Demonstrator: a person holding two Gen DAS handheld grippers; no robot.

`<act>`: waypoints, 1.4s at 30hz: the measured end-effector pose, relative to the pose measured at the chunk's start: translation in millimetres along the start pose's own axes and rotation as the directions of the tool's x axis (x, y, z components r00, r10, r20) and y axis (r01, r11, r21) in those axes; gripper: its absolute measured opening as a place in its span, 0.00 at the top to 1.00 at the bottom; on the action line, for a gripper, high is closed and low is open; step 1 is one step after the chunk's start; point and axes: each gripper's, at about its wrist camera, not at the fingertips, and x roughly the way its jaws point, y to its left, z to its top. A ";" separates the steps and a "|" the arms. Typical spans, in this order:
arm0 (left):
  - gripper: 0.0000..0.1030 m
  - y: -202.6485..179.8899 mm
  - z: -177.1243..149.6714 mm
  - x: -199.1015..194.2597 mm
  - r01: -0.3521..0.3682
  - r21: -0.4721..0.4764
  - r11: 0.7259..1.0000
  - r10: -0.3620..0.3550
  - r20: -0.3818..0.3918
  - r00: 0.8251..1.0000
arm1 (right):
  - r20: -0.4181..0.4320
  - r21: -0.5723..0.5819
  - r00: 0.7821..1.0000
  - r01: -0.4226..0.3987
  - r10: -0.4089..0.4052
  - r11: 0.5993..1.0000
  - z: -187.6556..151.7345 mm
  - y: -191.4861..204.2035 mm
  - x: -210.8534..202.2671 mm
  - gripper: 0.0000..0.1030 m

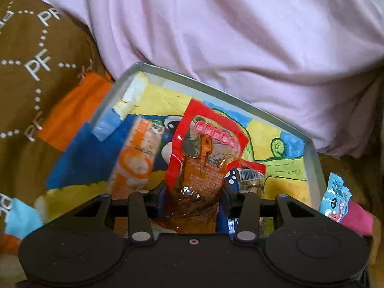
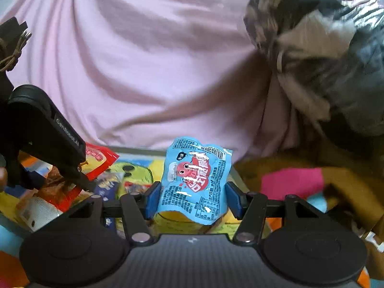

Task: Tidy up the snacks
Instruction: 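Lower the red pack into the tray with left tool while right releases the blue packet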

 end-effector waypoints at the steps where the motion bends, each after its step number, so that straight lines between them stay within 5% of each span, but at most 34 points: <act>1: 0.55 -1.9 -0.4 4.1 -0.004 0.007 1.000 0.004 0.003 1.000 | -0.010 0.011 1.000 -0.004 0.005 1.000 -1.1 -1.2 4.3 0.40; 15: 0.44 -5.9 2.8 17.5 -0.041 0.073 0.996 0.038 0.042 0.998 | -0.084 0.004 0.996 -0.018 0.018 1.000 -10.4 5.0 19.6 0.38; 22: 0.30 -8.3 -0.1 15.8 -0.048 0.079 0.996 0.045 0.031 0.998 | -0.082 0.019 0.996 -0.025 0.026 1.000 -10.1 1.7 17.9 0.36; 33: 0.02 -15.9 1.1 -12.5 -0.079 0.091 0.993 0.070 0.094 0.993 | -0.045 0.050 0.999 -0.014 0.016 0.999 1.6 -4.6 2.4 0.09; 42: 0.01 -19.8 0.1 -63.1 -0.101 0.105 0.989 0.082 0.168 0.982 | 0.005 0.077 1.000 -0.008 0.008 0.997 22.8 -18.4 -34.1 0.00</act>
